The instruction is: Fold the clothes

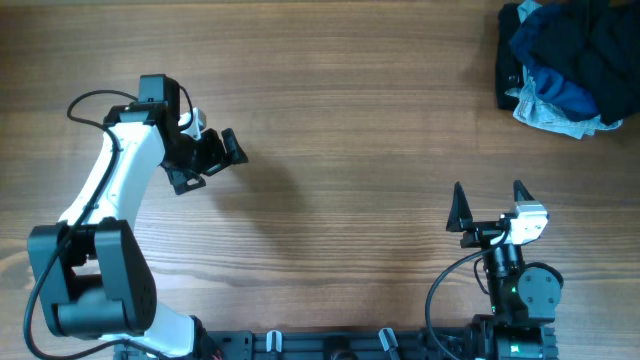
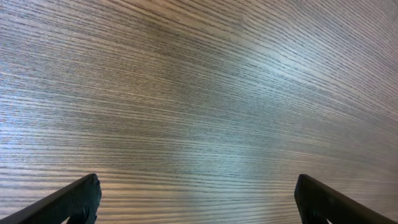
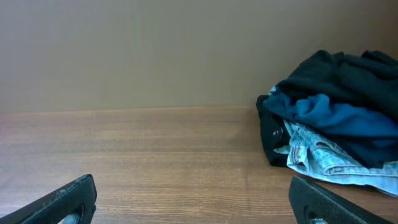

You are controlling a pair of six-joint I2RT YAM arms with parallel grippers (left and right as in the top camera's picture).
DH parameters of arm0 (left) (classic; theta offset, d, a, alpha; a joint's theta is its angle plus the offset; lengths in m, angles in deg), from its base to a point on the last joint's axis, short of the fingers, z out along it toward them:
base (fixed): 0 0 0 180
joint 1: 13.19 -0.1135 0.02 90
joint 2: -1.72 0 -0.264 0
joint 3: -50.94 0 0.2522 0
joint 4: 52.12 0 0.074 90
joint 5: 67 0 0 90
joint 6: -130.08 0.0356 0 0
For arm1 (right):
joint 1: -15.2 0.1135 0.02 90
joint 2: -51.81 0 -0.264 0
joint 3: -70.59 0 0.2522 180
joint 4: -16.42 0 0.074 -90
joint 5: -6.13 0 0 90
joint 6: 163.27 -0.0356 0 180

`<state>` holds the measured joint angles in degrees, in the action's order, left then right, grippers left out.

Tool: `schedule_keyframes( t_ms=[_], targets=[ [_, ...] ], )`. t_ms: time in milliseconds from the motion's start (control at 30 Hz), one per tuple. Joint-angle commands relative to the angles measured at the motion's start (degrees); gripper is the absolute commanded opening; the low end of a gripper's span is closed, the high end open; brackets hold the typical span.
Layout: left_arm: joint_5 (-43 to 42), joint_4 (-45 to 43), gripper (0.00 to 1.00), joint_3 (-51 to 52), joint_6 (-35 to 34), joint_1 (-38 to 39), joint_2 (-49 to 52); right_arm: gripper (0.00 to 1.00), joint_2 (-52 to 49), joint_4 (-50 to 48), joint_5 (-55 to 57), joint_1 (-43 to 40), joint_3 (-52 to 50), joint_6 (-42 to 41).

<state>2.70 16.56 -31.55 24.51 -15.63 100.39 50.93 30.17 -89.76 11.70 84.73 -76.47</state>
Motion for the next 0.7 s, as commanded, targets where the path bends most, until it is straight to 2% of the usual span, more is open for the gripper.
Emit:
schedule_keyframes(
  t_ms=[0, 500, 600, 667],
  targets=[
    [-0.5, 0.0, 1.00, -0.3, -0.3, -0.3, -0.4, 1.00, 0.6, -0.2, 1.2, 0.2, -0.1, 0.2],
    [0.4, -0.6, 1.00, -0.3, -0.3, -0.3, -0.4, 1.00, 0.6, -0.2, 1.2, 0.2, -0.1, 0.2],
    [0.0, -11.1, 1.00, 0.3, 1.6, 2.4, -2.2, 1.00, 0.6, -0.2, 1.2, 0.2, -0.1, 0.2],
    [3.6, -20.6, 1.00, 3.1, 3.6, 7.3, -5.1, 1.00, 0.6, -0.2, 1.2, 0.2, -0.1, 0.2]
  ],
)
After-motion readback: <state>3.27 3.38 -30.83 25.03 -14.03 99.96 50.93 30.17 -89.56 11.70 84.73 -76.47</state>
